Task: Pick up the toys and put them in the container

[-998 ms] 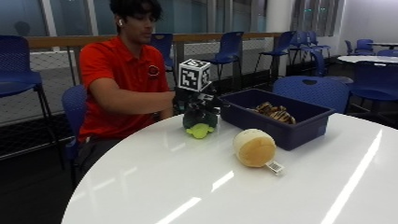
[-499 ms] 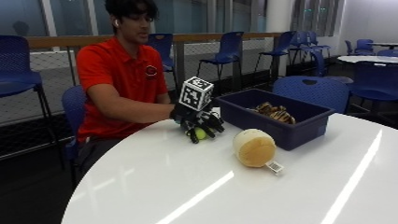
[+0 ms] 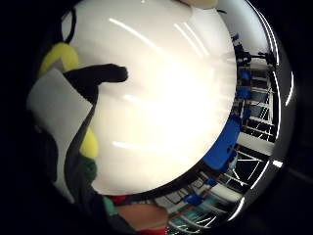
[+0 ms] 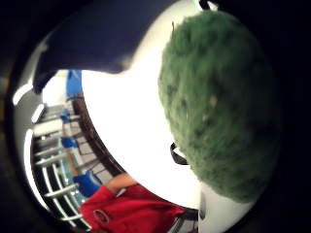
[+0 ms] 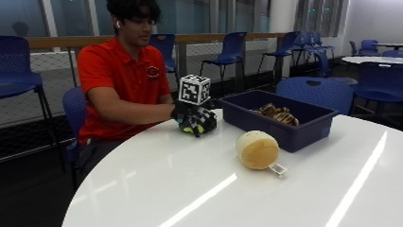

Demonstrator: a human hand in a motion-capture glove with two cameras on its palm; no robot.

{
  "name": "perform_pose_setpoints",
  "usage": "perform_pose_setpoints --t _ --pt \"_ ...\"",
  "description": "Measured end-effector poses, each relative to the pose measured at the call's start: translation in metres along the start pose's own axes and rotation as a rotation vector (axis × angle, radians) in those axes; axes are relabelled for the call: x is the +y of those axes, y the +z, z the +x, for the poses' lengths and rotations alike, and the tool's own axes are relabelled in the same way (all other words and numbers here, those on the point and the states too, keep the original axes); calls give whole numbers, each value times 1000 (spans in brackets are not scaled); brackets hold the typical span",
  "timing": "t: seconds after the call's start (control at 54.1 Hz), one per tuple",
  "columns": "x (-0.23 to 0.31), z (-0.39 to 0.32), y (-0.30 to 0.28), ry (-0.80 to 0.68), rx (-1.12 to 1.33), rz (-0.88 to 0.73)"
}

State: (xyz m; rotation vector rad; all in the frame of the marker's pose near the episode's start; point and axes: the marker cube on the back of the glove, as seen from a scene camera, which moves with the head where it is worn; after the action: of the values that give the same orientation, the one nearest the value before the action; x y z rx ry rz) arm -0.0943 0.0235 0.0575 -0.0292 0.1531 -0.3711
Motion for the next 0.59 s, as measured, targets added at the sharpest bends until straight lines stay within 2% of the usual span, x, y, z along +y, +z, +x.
perform_pose_setpoints --t 0.333,0.591 --pt "-11 28 -16 36 -120 14" --pt "-39 34 -74 98 -130 16"
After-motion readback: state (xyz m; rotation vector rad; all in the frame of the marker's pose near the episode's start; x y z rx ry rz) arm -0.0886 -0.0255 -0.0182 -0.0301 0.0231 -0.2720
